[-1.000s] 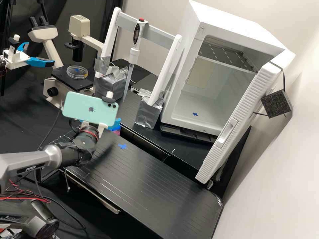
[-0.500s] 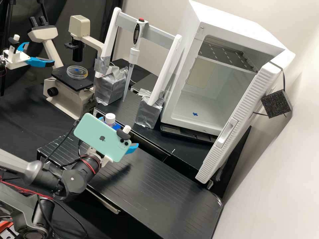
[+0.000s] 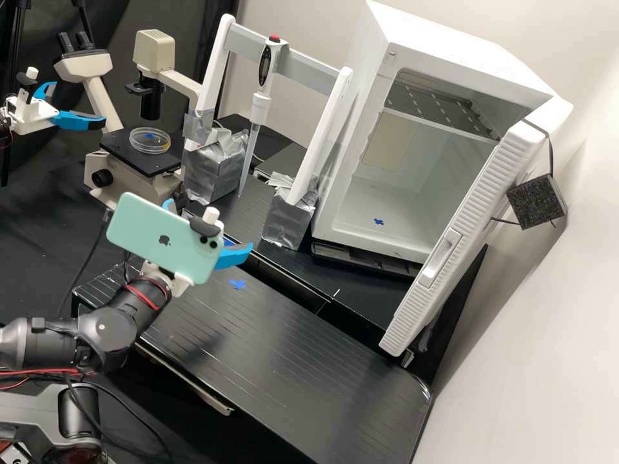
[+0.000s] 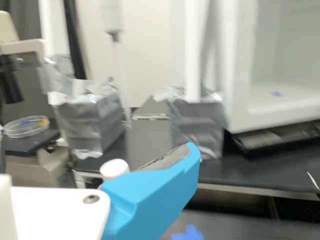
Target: Move the petri dish to the microscope
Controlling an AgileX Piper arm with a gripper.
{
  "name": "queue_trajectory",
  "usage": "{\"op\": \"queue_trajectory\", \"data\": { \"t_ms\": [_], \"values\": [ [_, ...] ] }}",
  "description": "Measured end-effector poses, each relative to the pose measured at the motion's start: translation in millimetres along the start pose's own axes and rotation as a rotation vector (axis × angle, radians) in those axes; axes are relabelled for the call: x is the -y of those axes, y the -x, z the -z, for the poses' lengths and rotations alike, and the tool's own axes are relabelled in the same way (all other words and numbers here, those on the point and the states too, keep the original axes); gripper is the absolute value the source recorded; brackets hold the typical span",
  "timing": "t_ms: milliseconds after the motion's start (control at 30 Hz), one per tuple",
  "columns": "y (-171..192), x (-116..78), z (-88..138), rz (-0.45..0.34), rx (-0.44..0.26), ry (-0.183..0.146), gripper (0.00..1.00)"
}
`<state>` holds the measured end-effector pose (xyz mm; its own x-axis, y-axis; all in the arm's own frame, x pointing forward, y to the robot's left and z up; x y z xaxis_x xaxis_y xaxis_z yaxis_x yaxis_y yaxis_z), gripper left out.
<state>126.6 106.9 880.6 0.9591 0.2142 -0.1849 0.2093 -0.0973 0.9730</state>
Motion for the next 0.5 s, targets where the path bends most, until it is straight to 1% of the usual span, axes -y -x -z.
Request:
{"op": "queue_trajectory", "data": {
  "t_ms": [33,100,133,167,233,267,300,333,367,400,433,467,500],
  "values": [
    [-4.4,-0.3,7.9,0.024,-0.016,0.008,1.00],
    [-13.6,-1.7,19.0,0.046,-0.013,0.017,1.00],
    [-18.1,-3.4,22.2,0.039,0.010,0.020,1.00],
    [-26.2,-0.8,31.2,0.072,0.005,0.022,1.00],
    [-36.9,-0.3,33.5,0.074,0.050,0.016,1.00],
    [-41.0,0.0,34.6,0.076,0.065,0.007,1.00],
    [-46.0,1.6,34.4,0.081,0.086,-0.009,1.00],
    [-50.0,3.0,32.1,0.073,0.124,-0.007,1.00],
    [-56.7,12.2,31.2,0.073,0.168,-0.016,1.00],
    [-61.2,15.6,23.9,0.037,0.220,-0.002,1.00],
    [-67.5,21.8,12.4,-0.014,0.273,0.040,1.00],
    [-73.9,26.6,-1.6,-0.085,0.314,0.094,1.00],
    [-79.7,29.1,-12.8,-0.167,0.322,0.178,1.00]
  ]
}}
